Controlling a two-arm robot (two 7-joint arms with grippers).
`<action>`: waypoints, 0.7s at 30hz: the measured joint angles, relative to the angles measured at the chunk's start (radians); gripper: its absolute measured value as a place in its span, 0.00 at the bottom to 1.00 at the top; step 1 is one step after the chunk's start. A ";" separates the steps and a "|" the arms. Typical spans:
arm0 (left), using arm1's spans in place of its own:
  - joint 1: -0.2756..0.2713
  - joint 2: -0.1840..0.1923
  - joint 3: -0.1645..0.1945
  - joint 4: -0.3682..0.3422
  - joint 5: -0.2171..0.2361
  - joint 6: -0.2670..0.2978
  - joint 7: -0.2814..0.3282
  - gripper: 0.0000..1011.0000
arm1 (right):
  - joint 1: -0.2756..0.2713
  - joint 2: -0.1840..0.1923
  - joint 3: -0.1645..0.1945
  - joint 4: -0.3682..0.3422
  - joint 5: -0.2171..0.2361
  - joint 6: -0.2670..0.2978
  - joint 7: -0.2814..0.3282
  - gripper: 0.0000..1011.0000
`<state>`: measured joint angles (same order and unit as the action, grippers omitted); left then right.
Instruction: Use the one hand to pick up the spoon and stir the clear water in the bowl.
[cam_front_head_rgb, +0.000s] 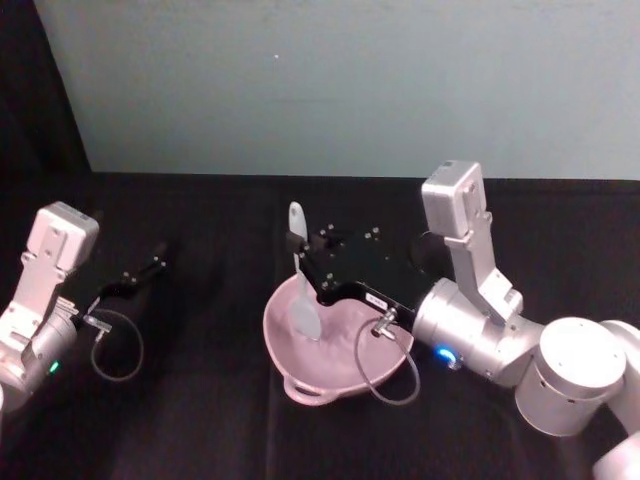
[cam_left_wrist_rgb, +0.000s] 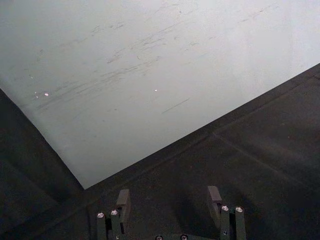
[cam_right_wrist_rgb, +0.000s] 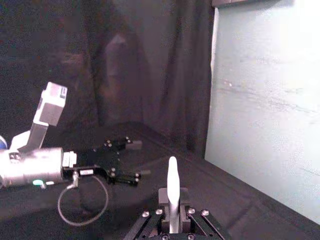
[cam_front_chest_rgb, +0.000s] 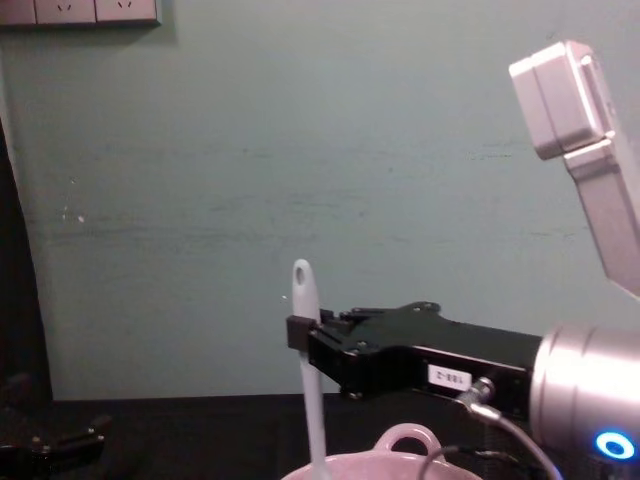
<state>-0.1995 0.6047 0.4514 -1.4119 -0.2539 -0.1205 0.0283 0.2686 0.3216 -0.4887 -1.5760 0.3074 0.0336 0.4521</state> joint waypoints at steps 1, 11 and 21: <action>0.000 0.000 0.000 0.000 0.000 0.000 0.000 0.99 | 0.005 -0.004 -0.002 0.006 0.002 -0.002 0.002 0.12; 0.000 0.000 0.000 0.000 0.000 0.000 0.000 0.99 | 0.055 -0.060 0.013 0.122 0.063 -0.033 0.004 0.12; 0.000 0.000 0.000 0.000 0.000 0.000 0.000 0.99 | 0.048 -0.025 0.076 0.132 0.086 -0.037 -0.038 0.12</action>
<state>-0.1995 0.6047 0.4514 -1.4120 -0.2539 -0.1205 0.0283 0.3166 0.2967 -0.4132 -1.4436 0.3930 -0.0035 0.4142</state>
